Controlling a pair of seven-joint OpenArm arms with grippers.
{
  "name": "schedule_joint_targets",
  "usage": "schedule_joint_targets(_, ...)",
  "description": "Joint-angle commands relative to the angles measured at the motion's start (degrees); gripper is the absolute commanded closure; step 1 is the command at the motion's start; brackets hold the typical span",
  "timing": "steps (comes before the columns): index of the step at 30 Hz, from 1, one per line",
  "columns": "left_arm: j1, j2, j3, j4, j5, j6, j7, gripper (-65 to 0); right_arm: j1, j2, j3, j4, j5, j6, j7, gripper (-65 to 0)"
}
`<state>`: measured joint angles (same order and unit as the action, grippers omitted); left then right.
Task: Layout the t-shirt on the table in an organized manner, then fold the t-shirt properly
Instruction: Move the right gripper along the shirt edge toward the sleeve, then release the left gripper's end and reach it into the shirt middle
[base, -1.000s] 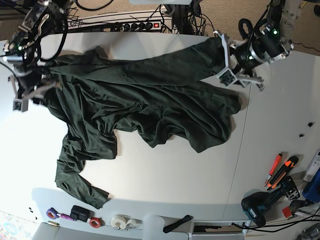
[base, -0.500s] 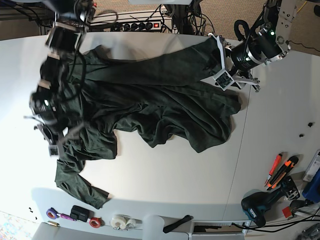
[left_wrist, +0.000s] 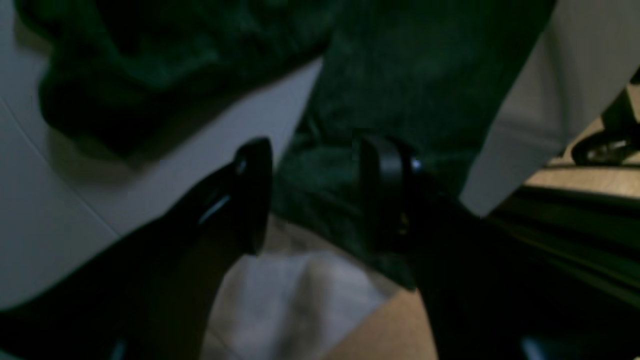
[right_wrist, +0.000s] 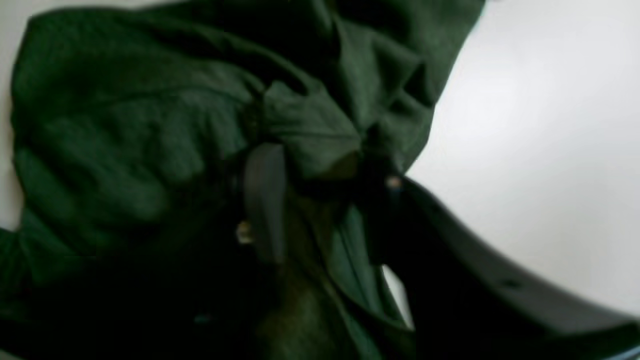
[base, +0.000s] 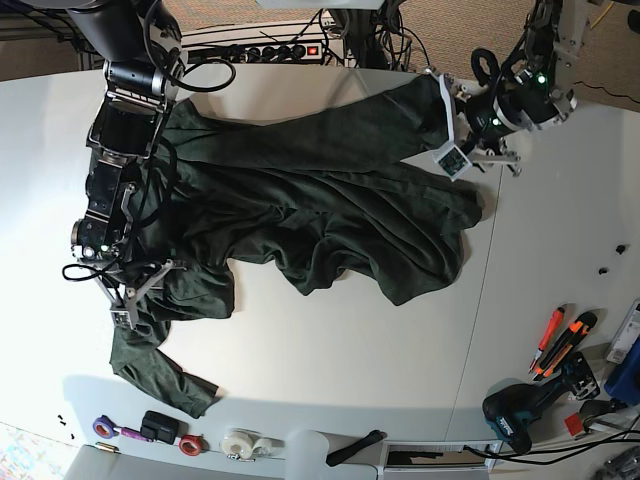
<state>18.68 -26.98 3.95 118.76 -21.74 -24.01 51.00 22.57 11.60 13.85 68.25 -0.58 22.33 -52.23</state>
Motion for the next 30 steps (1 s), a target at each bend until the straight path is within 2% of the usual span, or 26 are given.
schedule_joint_targets(1, -1.2, -0.5, -0.3, 1.0, -0.4, 0.0, -1.6, -28.6, 1.9, 1.0, 0.1, 1.0, 0.3, -0.3, 0.6, -16.0)
schedule_joint_targets(5, -5.0, -0.5, -0.3, 1.0, -0.4, 1.0, -3.0, -28.6, 1.9, 2.1, 0.1, 1.0, 0.3, -0.3, -1.2, -0.7)
schedule_joint_targets(9, -8.0, -0.5, -0.3, -0.1, -0.4, 1.1, -4.0, -28.5, 1.9, 3.5, 0.1, 1.0, 0.3, -0.3, -1.9, 0.0)
schedule_joint_targets(12, -10.1, -0.3, -0.3, -4.8, -1.3, 1.0, -6.3, -28.5, 1.9, 3.8, 0.1, 1.1, 0.1, -1.7, -1.9, 0.0)
schedule_joint_targets(15, -13.4, 1.6, -0.3, -11.0, -2.2, 1.0, -6.0, -28.1, 1.9, 3.8, 0.1, 1.1, 0.1, -1.7, -1.9, 0.0)
schedule_joint_targets(18, -16.3, 3.8, -0.3, -17.0, -2.6, 1.0, -6.0, -21.8, 1.9, 3.8, 0.1, 1.1, 0.1, -1.7, -1.9, 0.0)
schedule_joint_targets(23, -18.2, 5.0, -0.3, -20.9, -2.6, 0.1, -2.8, -1.9, 1.9, 3.8, 0.1, 1.1, 0.1, -1.7, -1.9, 0.0)
schedule_joint_targets(24, -18.2, 5.0, -0.3, -20.9, -2.6, 0.2, -1.4, 0.0, 1.9, 3.8, 0.1, 1.1, 0.1, -1.7, -1.9, 0.0)
schedule_joint_targets(27, -17.5, 4.8, -0.3, -20.9, -2.3, 0.2, 2.3, 0.0, 1.9, 3.8, 0.1, 1.1, -0.6, -1.7, -1.9, 0.0)
schedule_joint_targets(30, -15.7, 3.8, -0.3, -20.9, -1.8, 1.2, 2.7, 0.0, 1.9, 4.0, 0.1, 1.1, -0.9, -1.8, -1.9, 0.0)
